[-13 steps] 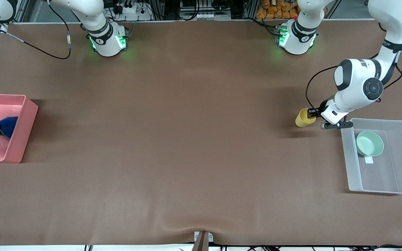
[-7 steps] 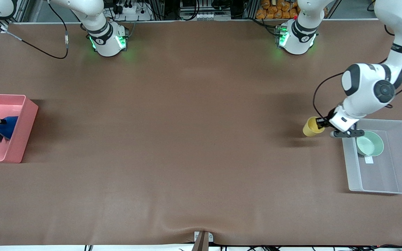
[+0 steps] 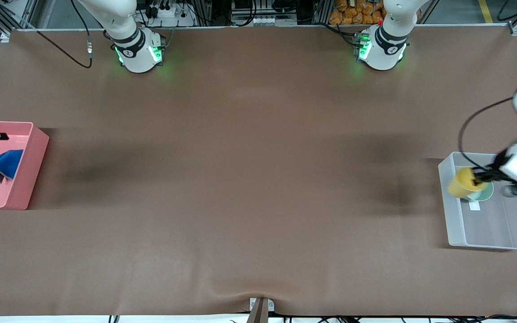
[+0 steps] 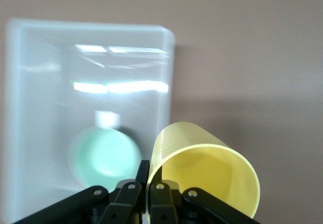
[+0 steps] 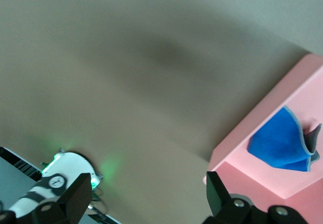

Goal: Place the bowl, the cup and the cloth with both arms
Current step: 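Place the yellow cup into the clear bin beside the bowl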

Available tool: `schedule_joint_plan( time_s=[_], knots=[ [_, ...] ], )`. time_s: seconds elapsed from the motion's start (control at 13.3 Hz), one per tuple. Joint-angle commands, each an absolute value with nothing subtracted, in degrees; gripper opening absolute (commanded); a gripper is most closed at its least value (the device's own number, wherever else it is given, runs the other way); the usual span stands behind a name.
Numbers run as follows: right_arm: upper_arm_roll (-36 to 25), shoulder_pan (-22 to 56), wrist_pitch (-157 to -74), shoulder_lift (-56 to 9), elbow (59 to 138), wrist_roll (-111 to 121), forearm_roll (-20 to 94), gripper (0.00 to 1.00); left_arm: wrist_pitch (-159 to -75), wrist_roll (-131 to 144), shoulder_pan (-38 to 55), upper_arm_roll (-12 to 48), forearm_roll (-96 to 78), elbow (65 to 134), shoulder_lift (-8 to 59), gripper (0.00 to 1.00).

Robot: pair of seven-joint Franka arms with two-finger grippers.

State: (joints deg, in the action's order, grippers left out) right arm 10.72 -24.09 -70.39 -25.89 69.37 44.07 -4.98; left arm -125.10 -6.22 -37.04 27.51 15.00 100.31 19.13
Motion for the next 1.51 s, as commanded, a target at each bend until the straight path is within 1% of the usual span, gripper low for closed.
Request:
schedule_joint_plan(
  time_s=[0.0,0.15,0.23,0.3,0.45,0.53,0.6,0.68,0.75,0.83,0.9,0.98,1.05,1.13,1.21,1.28,1.43],
  knots=[
    [10.46,-15.68,-67.08,-19.17,71.72,30.66,-2.56,1.0,-123.84,-13.77,-37.53,26.37,22.14,86.52,31.96,0.0],
    [10.72,-9.17,-65.66,-17.41,71.63,12.83,1.21,1.0,-126.11,-20.36,-38.14,25.58,22.06,79.93,39.25,0.0],
    [10.64,-5.66,-65.48,-16.88,71.54,5.96,1.4,1.0,-128.82,-22.22,-38.06,24.97,22.06,78.5,41.9,0.0],
    [10.63,-3.28,-65.57,-16.27,71.63,1.28,1.41,1.0,-131.46,-22.15,-37.88,24.7,22.06,78.66,43.4,0.0],
    [9.76,-3.42,-67.4,-16.26,70.93,-0.62,0.8,1.0,-132.54,-21.45,-37.71,24.7,21.53,78.57,46.92,0.0],
    [9.58,-5.6,-70.54,-17.04,65.27,0.52,0.97,1.0,-133.93,-21.53,-37.71,24.7,21.62,78.49,48.41,0.0],
    [10.02,-7.45,-71.45,-17.22,62.34,2.44,1.14,1.0,-134.9,-21.62,-37.71,24.61,21.53,78.57,49.3,0.0],
    [10.19,-7.12,-71.37,-17.05,62.31,2.98,1.32,1.0,-134.91,-21.62,-37.71,24.7,21.53,78.57,49.83,0.04],
    [10.63,-6.25,-71.11,-16.7,62.31,2.73,1.58,1.0,-134.91,-21.62,-37.71,24.61,21.53,78.66,49.92,0.27],
    [10.55,-5.72,-69.19,-15.57,62.49,2.2,1.23,1.0,-134.91,-21.53,-37.71,24.61,21.53,78.66,49.92,0.69],
    [10.37,-6.32,-69.0,-13.73,63.36,2.28,1.4,1.0,-134.91,-22.06,-38.05,24.61,21.53,78.66,49.57,1.0],
    [10.46,-6.24,-70.21,-13.54,64.76,2.29,1.49,1.0,-134.83,-22.23,-38.4,24.87,21.79,78.66,48.09,1.0],
    [10.63,-5.72,-71.18,-11.97,68.34,2.29,1.41,1.0,-133.43,-22.58,-38.58,25.22,21.62,79.45,45.9,1.0],
    [10.63,-5.45,-75.63,-7.52,74.9,2.2,1.58,1.0,-130.29,-22.67,-38.93,26.27,21.62,80.06,42.92,1.0],
    [10.63,-5.71,-81.85,-2.6,83.24,2.28,1.67,1.0,-124.95,-22.24,-39.2,28.63,21.27,79.98,39.58,1.0],
    [10.46,-5.8,-84.78,0.93,88.63,2.29,2.45,1.0,-119.24,-21.54,-39.2,30.39,19.44,79.98,35.2,1.0],
    [10.37,-5.54,-87.96,4.82,94.28,2.29,2.72,1.0,-107.55,-15.51,-39.2,31.11,10.16,80.07,27.11,1.0]
  ],
)
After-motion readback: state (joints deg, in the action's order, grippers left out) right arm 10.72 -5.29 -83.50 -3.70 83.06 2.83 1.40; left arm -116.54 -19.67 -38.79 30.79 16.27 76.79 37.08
